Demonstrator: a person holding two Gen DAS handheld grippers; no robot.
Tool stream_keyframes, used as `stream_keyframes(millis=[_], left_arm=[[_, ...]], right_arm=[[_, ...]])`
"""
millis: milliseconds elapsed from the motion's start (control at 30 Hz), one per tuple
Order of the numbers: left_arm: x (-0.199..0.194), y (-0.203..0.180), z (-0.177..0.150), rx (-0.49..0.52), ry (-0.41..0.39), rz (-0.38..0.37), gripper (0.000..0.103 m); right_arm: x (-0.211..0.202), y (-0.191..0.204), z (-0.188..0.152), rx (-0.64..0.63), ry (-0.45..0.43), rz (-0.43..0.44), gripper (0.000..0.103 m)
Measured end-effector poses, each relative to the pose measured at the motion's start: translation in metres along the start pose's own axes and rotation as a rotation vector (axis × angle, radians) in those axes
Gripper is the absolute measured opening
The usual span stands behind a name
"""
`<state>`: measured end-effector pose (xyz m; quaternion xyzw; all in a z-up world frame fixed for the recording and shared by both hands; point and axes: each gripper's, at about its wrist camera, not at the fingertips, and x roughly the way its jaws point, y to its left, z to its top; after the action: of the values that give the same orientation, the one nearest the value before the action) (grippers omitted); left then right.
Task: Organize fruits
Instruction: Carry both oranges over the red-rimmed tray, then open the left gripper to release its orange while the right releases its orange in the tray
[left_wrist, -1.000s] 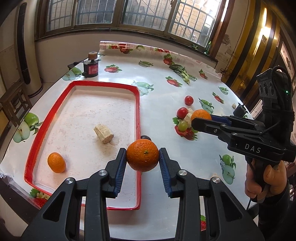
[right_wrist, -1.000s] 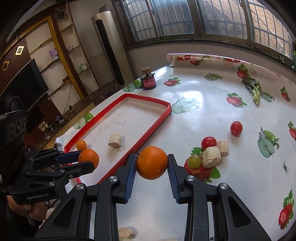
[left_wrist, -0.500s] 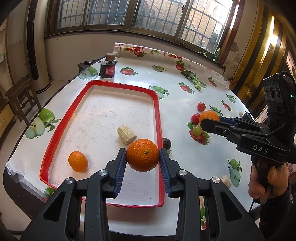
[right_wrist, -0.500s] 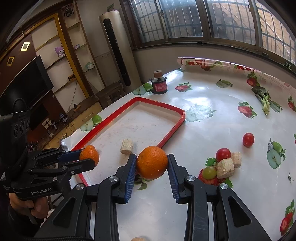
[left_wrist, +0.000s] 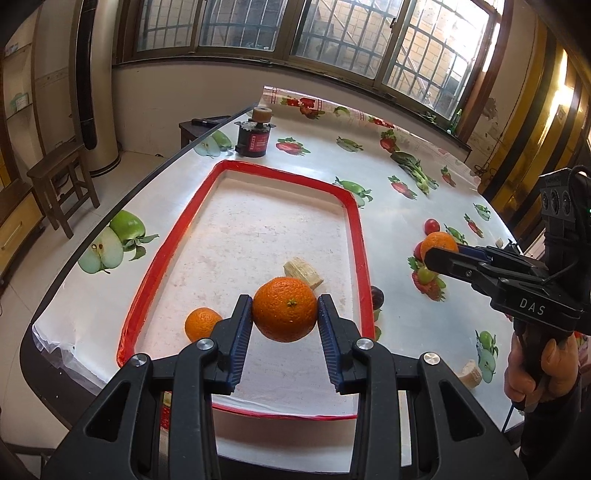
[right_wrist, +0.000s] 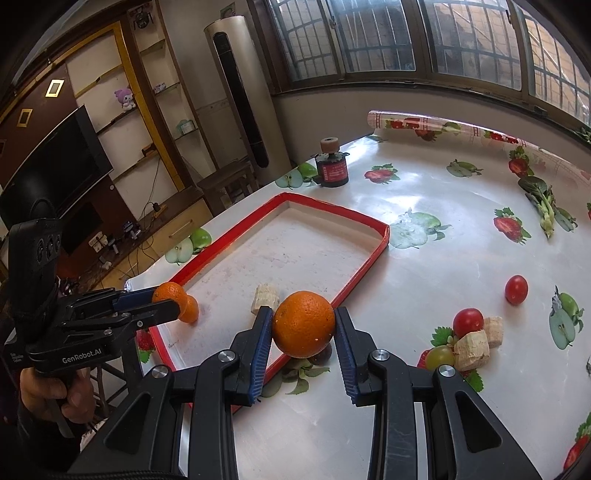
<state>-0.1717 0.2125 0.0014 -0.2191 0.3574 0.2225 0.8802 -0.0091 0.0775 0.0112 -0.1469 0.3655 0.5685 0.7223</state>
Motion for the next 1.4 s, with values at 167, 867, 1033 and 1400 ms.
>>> stream_keyframes(millis=[167,867,1033,1400], left_arm=[[0.004,0.005,0.004,-0.003,0.003,0.008,0.033],[0.043,0.029,0.038,-0.010,0.037,0.050,0.033],[0.062,0.033,0.041,-0.026,0.070,0.058,0.033],[0.086,0.041,0.040,-0.035,0.134,0.101,0.033]], right_arm=[[0.010,0.000,0.005,-0.001,0.012,0.009,0.034],[0.082,0.007,0.044,-0.017,0.083,0.035,0.034],[0.105,0.008,0.047,-0.030,0.124,0.030,0.034],[0.143,0.004,0.045,-0.048,0.192,0.009,0.034]])
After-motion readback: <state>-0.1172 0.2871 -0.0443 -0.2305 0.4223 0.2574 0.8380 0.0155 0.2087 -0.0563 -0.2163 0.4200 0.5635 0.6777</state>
